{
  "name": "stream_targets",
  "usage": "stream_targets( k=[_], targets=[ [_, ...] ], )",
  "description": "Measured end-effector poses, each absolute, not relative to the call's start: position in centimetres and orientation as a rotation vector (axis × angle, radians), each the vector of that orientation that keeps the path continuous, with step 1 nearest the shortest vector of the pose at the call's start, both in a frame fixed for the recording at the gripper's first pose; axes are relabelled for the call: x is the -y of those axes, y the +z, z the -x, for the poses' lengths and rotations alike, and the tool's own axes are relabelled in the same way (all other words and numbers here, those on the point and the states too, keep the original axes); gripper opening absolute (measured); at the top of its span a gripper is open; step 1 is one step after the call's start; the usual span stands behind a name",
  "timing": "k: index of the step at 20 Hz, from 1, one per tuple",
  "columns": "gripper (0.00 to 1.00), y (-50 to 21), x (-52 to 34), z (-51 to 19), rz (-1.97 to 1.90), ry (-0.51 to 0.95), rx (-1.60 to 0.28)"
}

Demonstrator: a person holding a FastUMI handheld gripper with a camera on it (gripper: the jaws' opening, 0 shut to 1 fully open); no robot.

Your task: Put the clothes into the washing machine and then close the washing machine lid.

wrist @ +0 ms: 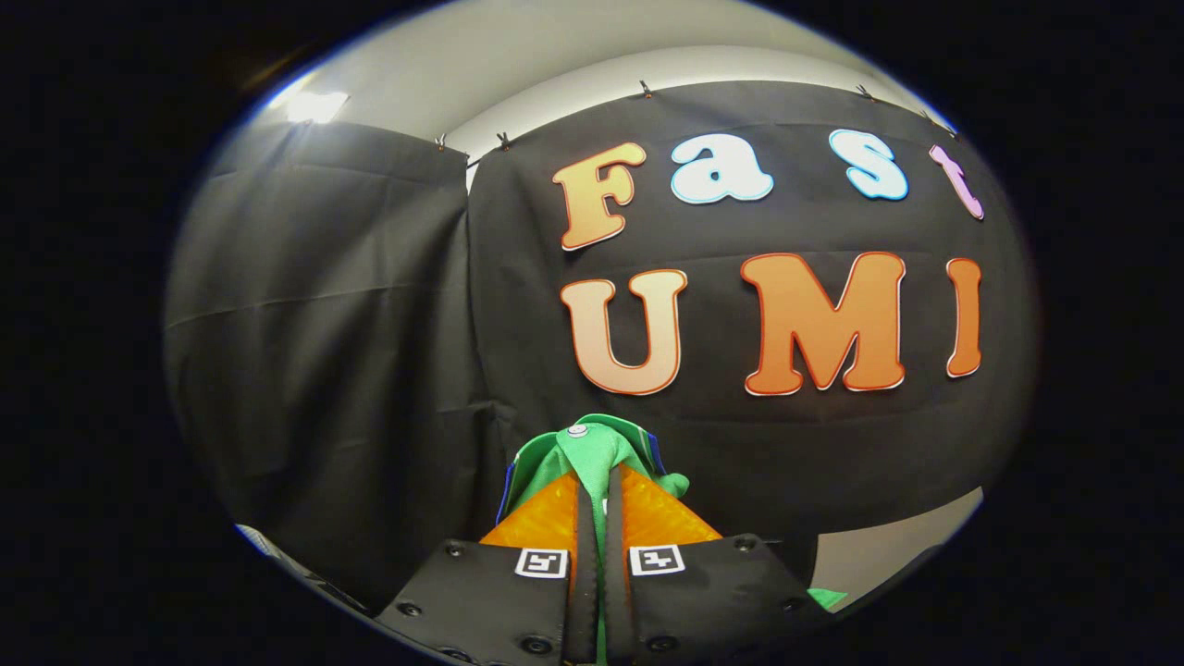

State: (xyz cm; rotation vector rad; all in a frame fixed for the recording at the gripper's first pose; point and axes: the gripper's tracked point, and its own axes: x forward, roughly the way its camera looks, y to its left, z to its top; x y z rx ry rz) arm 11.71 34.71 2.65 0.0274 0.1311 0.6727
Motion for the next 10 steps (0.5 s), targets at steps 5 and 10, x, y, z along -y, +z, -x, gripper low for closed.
stream_targets(
  k=[5, 10],
  targets=[
    [0.11, -0.4, -37.6, -13.1, -0.072, 0.696, -0.187],
    [0.11, -3.8, -39.6, -14.4, -0.077, 0.701, -0.242]
  ],
)
